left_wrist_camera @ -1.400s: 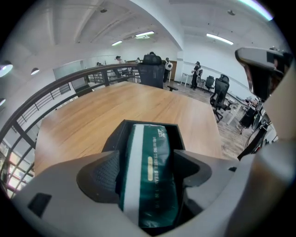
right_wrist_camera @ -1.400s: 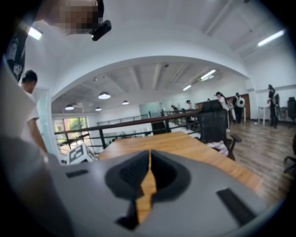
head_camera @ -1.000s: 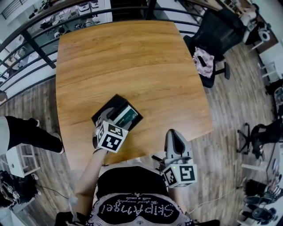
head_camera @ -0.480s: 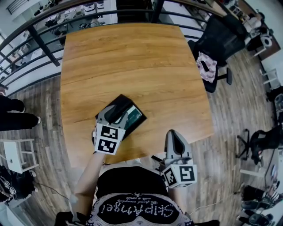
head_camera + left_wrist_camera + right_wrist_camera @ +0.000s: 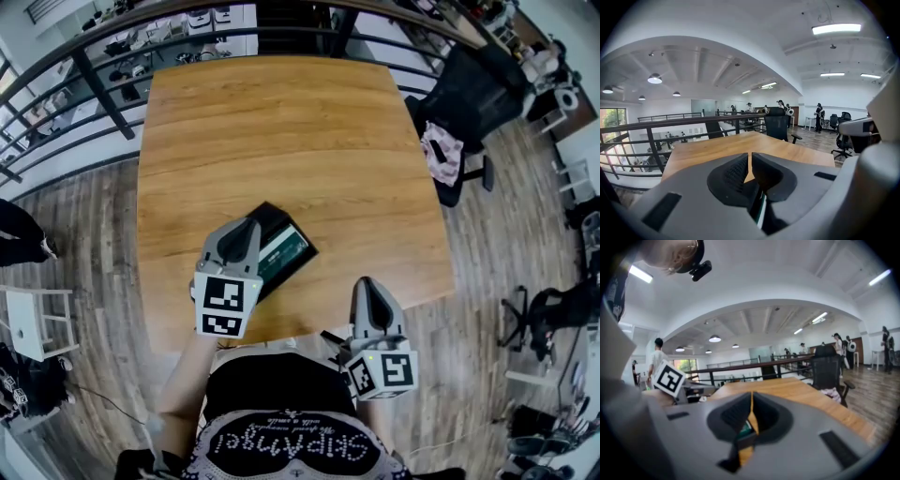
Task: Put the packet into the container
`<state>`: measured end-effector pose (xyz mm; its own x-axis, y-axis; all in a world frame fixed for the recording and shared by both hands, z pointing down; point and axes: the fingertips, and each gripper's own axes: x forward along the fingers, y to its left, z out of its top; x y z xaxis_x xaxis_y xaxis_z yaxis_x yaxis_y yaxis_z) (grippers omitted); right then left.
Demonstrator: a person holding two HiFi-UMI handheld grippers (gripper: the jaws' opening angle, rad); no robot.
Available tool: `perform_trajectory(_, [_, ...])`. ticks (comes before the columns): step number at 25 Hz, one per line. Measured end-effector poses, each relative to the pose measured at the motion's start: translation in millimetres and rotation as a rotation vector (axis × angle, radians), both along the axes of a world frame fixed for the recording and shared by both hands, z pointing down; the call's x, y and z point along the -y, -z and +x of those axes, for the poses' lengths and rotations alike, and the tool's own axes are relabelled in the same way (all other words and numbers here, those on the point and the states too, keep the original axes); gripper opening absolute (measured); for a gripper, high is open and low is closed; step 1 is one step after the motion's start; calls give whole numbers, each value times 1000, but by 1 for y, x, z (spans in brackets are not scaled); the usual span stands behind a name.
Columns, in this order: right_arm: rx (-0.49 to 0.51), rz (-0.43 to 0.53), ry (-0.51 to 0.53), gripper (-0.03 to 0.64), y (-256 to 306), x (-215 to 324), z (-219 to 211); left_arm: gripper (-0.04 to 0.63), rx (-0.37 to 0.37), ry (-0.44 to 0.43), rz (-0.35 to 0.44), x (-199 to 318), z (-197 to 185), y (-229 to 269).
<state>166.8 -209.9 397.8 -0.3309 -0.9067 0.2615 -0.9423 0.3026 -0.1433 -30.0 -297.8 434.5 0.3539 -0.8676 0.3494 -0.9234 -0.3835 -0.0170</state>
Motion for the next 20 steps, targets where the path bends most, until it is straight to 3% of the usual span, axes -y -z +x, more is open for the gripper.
perform_trajectory(11, [-21,63,24,34,23,3,-10,28,-83,99,225,-35,-43,88])
perform_trajectory(16, [-25,84,53,34,37,3,-22,28,-136,161,275,-59,-69,113])
perform_trajectory(20, [-24,102,78,34,48,-1,-40,28,-137,181,349,-81,-95,131])
